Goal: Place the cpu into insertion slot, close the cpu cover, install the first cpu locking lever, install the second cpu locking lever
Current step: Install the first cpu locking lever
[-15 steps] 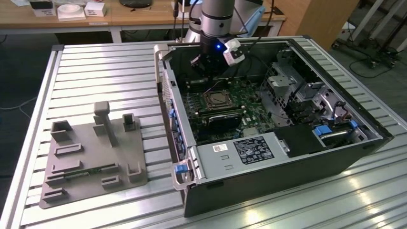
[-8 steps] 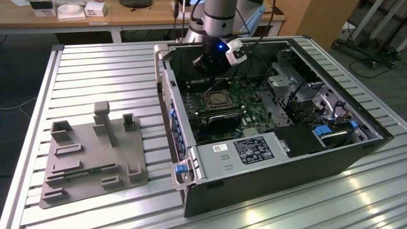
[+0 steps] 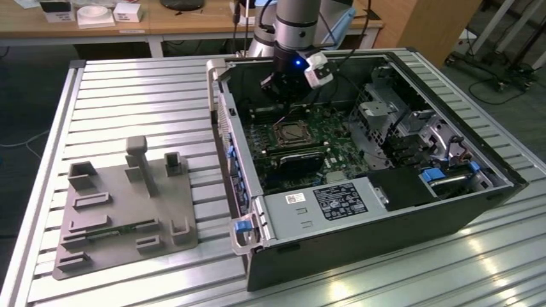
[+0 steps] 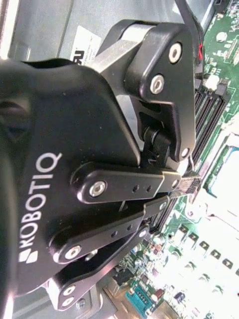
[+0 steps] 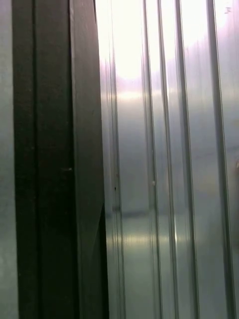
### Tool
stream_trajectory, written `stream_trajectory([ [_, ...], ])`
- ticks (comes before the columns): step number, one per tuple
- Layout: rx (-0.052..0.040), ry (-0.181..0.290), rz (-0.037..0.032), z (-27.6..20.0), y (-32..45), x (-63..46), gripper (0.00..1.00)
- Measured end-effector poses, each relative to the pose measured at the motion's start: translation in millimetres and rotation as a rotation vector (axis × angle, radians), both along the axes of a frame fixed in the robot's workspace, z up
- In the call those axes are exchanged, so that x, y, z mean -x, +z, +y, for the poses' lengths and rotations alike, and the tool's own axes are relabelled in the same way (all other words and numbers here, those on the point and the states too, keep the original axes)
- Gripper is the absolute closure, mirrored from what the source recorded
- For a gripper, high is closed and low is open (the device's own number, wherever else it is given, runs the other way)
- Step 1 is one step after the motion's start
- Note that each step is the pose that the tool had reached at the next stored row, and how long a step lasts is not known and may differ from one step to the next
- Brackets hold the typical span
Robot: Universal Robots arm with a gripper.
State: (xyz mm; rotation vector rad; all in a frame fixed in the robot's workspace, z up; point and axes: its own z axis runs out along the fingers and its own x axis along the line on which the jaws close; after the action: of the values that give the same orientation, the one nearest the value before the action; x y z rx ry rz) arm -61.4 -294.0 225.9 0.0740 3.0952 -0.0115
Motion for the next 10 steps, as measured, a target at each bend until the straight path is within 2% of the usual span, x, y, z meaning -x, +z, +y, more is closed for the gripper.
stream_trajectory([
  [10,0.0001,0.0,0.0002,0.0,-5.3,-3.1,0.9],
])
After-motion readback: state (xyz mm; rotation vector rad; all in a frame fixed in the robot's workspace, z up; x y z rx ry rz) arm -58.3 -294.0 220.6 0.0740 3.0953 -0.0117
